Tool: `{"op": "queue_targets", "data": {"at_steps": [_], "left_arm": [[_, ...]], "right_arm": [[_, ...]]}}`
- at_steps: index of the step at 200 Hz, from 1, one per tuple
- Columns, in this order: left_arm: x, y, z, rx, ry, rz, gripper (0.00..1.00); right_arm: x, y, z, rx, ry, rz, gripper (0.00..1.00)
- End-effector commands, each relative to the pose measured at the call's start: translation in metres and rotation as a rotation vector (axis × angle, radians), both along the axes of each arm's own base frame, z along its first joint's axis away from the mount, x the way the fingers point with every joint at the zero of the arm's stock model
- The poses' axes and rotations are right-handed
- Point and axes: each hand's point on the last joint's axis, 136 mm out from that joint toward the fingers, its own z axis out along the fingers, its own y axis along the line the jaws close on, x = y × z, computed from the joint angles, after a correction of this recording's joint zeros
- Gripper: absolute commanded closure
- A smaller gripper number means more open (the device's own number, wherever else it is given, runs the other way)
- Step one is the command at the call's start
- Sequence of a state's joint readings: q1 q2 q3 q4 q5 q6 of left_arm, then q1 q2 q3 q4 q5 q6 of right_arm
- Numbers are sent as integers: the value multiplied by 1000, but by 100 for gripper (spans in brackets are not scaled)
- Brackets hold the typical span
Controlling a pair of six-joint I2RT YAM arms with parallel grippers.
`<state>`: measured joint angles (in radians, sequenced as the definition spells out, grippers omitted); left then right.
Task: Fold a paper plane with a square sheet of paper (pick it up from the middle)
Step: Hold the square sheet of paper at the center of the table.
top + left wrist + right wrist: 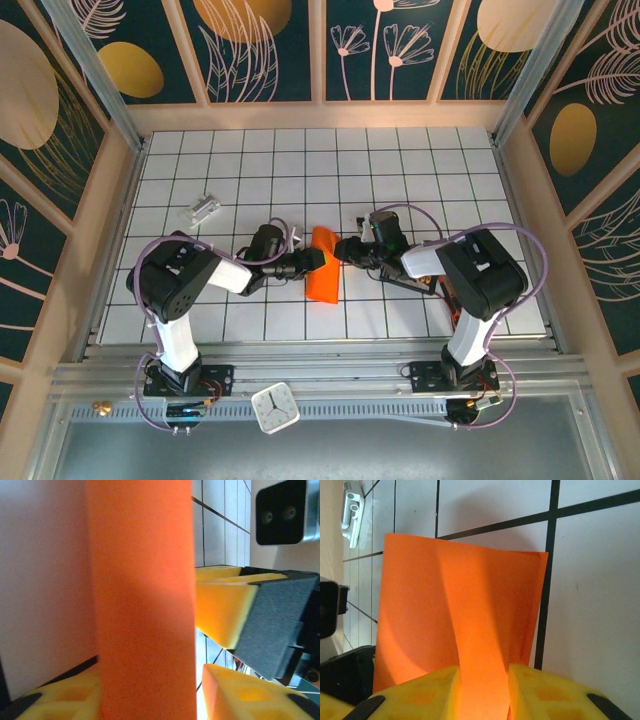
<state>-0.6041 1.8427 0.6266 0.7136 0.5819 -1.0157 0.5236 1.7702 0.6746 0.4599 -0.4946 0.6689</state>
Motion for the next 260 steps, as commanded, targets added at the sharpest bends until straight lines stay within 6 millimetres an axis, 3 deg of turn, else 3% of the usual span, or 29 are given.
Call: {"op": "queue_targets", "data": {"at_steps": [1, 20, 51, 113, 172, 260], "left_arm": [[-6, 32, -42, 217, 53, 45, 47], [-8, 38, -44, 266, 48, 40, 42], [-7, 39, -47, 296, 53, 29, 44], [-5, 45, -54, 333, 71, 62, 59], [-7, 49, -70, 361, 108, 79, 70], [-15, 56, -85, 411, 136, 55, 74]], "right_arm": [[2, 5, -4, -1, -1, 10, 69], [1, 5, -8, -1, 6, 13, 70], [-1, 6, -13, -13, 16, 14, 73], [0, 2, -22, -58, 19, 4, 76], [4, 6, 3, -34, -31, 27, 71], [16, -28, 25, -176, -118, -12, 66]]}}
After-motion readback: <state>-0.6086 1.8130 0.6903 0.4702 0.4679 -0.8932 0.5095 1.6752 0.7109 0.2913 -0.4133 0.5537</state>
